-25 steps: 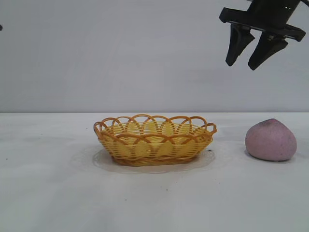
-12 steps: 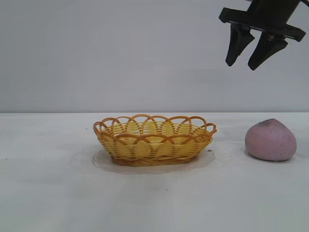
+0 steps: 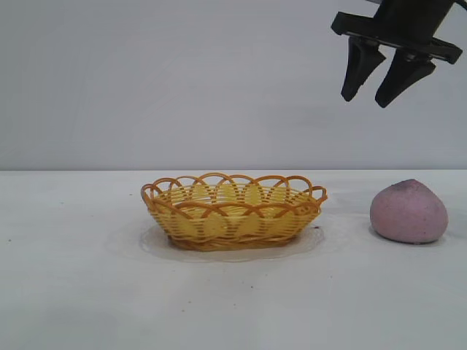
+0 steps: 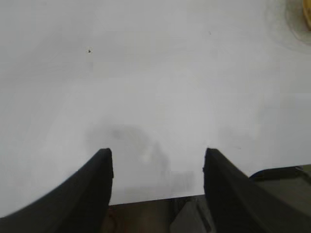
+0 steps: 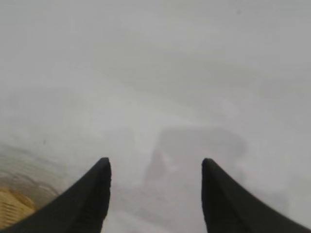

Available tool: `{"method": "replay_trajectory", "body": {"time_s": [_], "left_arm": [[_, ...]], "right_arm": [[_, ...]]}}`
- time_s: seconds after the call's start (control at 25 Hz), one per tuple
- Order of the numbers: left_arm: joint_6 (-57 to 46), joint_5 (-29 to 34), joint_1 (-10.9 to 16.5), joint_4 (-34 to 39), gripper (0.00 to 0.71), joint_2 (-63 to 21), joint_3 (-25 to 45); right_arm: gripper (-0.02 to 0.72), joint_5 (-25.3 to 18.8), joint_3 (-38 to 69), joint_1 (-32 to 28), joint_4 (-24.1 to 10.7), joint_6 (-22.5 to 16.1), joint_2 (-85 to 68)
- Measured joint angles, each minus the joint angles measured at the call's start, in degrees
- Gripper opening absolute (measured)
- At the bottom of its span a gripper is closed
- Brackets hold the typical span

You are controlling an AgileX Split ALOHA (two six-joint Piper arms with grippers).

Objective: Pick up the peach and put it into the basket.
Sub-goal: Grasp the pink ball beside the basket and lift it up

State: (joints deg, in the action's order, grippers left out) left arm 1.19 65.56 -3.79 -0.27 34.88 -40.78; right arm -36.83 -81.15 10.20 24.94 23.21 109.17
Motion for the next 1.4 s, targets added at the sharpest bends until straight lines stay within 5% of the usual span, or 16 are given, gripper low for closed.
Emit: {"method": "replay_trajectory", "body": {"time_s": [0.56,1.4], "left_arm": [[0.00,-1.59,0.00,1.22,0.363,-33.17,12.72],[0.00,-1.57,1.38,1.22,0.363,-35.88,13.09]], "right_arm": [[0.358,-1.29,0.00,0.00,-0.22,0.00,0.00],[0.358,-1.29,0.10,0.00,-0.84,0.00,0.00]]}}
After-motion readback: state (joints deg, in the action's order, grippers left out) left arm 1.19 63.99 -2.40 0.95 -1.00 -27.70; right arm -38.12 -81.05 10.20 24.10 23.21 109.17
